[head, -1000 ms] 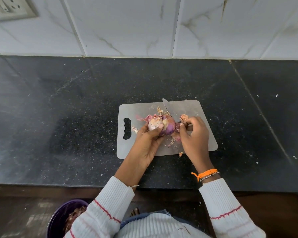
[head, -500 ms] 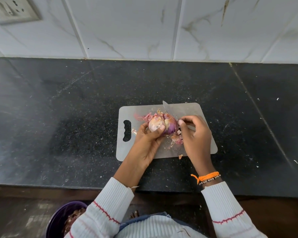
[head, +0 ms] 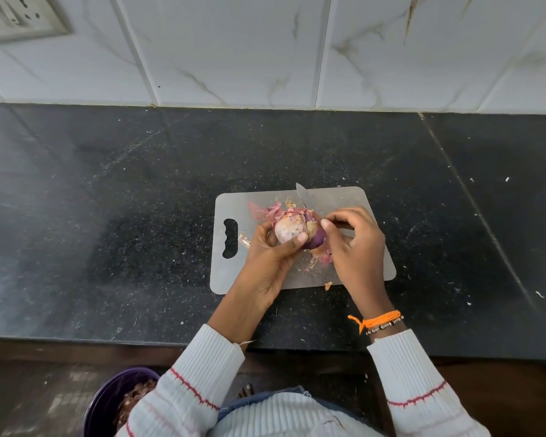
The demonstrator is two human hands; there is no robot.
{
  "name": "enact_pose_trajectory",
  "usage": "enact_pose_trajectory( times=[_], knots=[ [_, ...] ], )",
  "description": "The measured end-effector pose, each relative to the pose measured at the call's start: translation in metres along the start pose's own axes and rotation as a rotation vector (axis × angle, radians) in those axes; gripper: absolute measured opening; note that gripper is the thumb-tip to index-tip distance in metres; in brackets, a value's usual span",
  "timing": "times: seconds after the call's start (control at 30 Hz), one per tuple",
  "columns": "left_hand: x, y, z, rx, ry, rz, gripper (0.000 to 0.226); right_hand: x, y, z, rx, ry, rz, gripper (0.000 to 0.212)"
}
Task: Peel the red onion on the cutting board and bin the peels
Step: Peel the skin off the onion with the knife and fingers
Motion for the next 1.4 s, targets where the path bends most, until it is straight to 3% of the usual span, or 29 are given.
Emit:
enact_pose_trajectory(
  times=[0.17, 0.53, 0.8, 1.1, 1.4],
  knots=[
    [0.0, 0.003, 0.0, 0.039, 0.045, -0.017, 0.042, 0.0, 0.005, -0.011, 0.042, -0.083, 0.009, 0.008],
    [0.001, 0.002, 0.0, -0.07, -0.018, -0.025, 0.054, 0.001, 0.003, 0.009, 0.071, 0.085, -0.004, 0.005],
    [0.002, 0.002, 0.001, -0.059, -0.003, 0.0, 0.06, -0.001, 0.004, 0.009, 0.079, 0.105, 0.001, 0.004],
    [0.003, 0.005, -0.001, 0.035, 0.06, -0.043, 0.034, 0.002, 0.003, -0.015, 0.063, -0.125, -0.001, 0.009],
    [0.002, 0.011, -0.004, 0.085, 0.079, -0.062, 0.043, 0.004, -0.005, -0.006, -0.212, -0.305, 0.063, 0.009]
  ],
)
Point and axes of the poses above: each hand's wrist, its own x-axis away from the middle knuckle, its own y-axis out of the back of the hand, z = x × y, the point moved 5 cm from there along -x, towards the middle knuckle, and after that the axes turned 7 degrees about y, right-handed, at the moved point
